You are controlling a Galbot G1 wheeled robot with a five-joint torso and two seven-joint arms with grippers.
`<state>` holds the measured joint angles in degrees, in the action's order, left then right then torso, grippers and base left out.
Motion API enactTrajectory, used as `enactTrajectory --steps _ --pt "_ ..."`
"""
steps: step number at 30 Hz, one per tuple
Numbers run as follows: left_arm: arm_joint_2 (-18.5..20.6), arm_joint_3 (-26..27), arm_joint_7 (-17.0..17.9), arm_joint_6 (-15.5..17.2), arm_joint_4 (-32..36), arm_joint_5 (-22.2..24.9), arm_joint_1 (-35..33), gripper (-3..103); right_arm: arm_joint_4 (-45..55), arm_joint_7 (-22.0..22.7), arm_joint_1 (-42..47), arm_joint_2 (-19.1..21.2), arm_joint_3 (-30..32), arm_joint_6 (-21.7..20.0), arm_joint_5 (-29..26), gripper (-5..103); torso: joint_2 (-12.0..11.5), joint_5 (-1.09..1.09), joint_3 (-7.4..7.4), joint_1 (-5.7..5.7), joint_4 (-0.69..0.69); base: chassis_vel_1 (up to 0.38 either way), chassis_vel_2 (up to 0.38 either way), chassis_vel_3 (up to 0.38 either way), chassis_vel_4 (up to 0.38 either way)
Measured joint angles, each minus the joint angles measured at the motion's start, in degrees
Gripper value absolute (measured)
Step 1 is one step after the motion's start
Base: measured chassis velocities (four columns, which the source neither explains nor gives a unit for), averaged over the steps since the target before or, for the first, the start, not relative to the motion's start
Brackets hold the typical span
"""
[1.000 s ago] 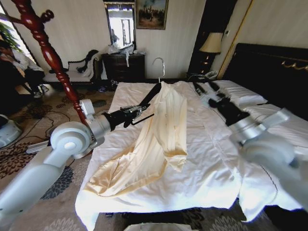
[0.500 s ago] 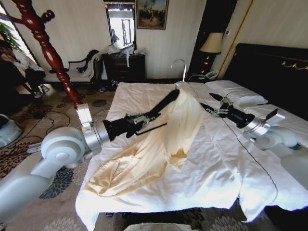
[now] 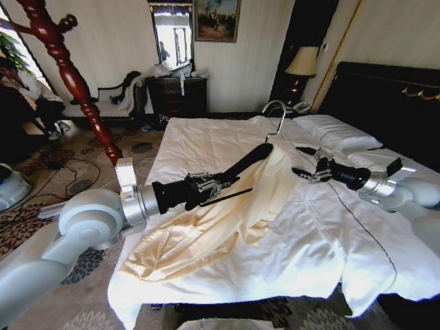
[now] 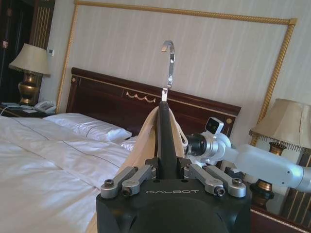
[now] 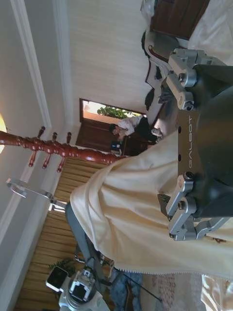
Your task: Pick up the clothes from the bed and hang them on the clothes hanger.
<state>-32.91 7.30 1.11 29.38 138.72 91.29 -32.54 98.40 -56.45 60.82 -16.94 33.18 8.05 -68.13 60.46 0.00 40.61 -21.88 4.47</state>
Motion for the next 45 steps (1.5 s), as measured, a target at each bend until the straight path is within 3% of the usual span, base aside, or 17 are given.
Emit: enactTrajectory --steps 5,11,14,16,21,22,23,27,28,31,33,40,45 --pt "-0.4 -0.5 0.0 0.0 0.0 -0.1 0.0 18 0.5 -1.5 0.0 -0.2 -0.6 -0.6 1.0 100 0.0 0.00 0.00 0.00 0.00 0.000 0.000 0.000 0.000" --pt "-0.6 -2.1 -0.1 0.0 -0.4 -0.9 0.5 18 -0.2 -6.7 -0.6 0.0 -0.7 -0.8 0.8 103 0.0 0.00 0.00 0.00 -0.01 0.000 0.000 0.000 0.000" --pt "-0.7 -2.9 -0.1 0.0 -0.6 -1.0 1.1 18 -0.3 -8.6 -0.7 0.1 -0.7 -1.2 0.6 99 0.0 0.00 0.00 0.00 0.00 0.000 0.000 0.000 0.000" --pt "-1.0 -4.1 -0.1 0.0 -0.9 -1.0 2.3 18 -0.5 -11.0 -0.9 0.1 -0.7 -1.9 0.6 83 0.0 0.00 0.00 0.00 0.00 0.000 0.000 0.000 0.000" --pt "-1.4 -5.2 -0.1 0.0 -1.2 -1.0 3.6 18 -1.0 -14.0 -1.1 0.3 -0.7 -2.8 1.0 73 0.0 0.00 0.00 0.00 0.00 0.000 0.000 0.000 0.000" --pt "-1.6 -5.5 -0.2 0.0 -1.3 -1.0 3.9 18 -1.2 -15.3 -1.4 0.3 -0.7 -3.4 1.1 62 0.0 0.00 0.00 0.00 0.00 0.000 0.000 0.000 0.000" --pt "-1.6 -5.7 -0.2 0.0 -1.4 -1.0 4.0 18 -1.4 -16.0 -1.5 0.3 -0.7 -3.6 1.2 62 0.0 0.00 0.00 0.00 0.00 0.000 0.000 0.000 0.000" --pt "-1.9 -6.3 -0.2 0.0 -1.7 -1.1 4.6 18 -1.7 -16.9 -1.7 0.3 -0.8 -3.9 1.4 50 0.0 0.00 0.00 0.00 -0.01 0.000 0.000 0.000 0.000" --pt "-2.1 -7.1 -0.2 -0.2 -2.0 -1.3 5.5 18 -1.9 -17.2 -1.8 0.2 -0.8 -4.0 1.5 39 0.0 -0.01 0.00 0.00 -0.01 0.000 0.000 0.000 0.000" --pt "-2.5 -7.7 -0.2 -0.6 -2.3 -1.6 6.4 16 -2.2 -17.5 -1.8 0.0 -0.9 -3.9 1.8 34 0.0 0.01 0.00 0.00 0.01 0.000 0.000 0.000 0.000" --pt "-2.6 -8.0 -0.2 -0.7 -2.7 -1.8 6.9 16 -2.2 -17.5 -1.8 -0.2 -0.9 -3.5 2.0 24 0.0 0.00 0.00 0.00 0.00 0.000 0.000 0.000 0.000" --pt "-2.7 -8.3 0.1 -1.0 -3.6 -4.1 6.9 14 -2.4 -17.0 -1.7 -0.5 -0.6 -1.6 2.7 24 0.0 0.00 0.00 0.00 0.00 0.000 0.000 0.000 0.000" --pt "-2.6 -8.2 0.8 -2.3 -3.4 -7.8 6.2 0 -3.1 -16.0 -1.9 -0.7 -0.4 -0.2 3.4 24 0.0 -0.01 0.00 0.00 -0.01 0.000 0.000 0.000 0.000"
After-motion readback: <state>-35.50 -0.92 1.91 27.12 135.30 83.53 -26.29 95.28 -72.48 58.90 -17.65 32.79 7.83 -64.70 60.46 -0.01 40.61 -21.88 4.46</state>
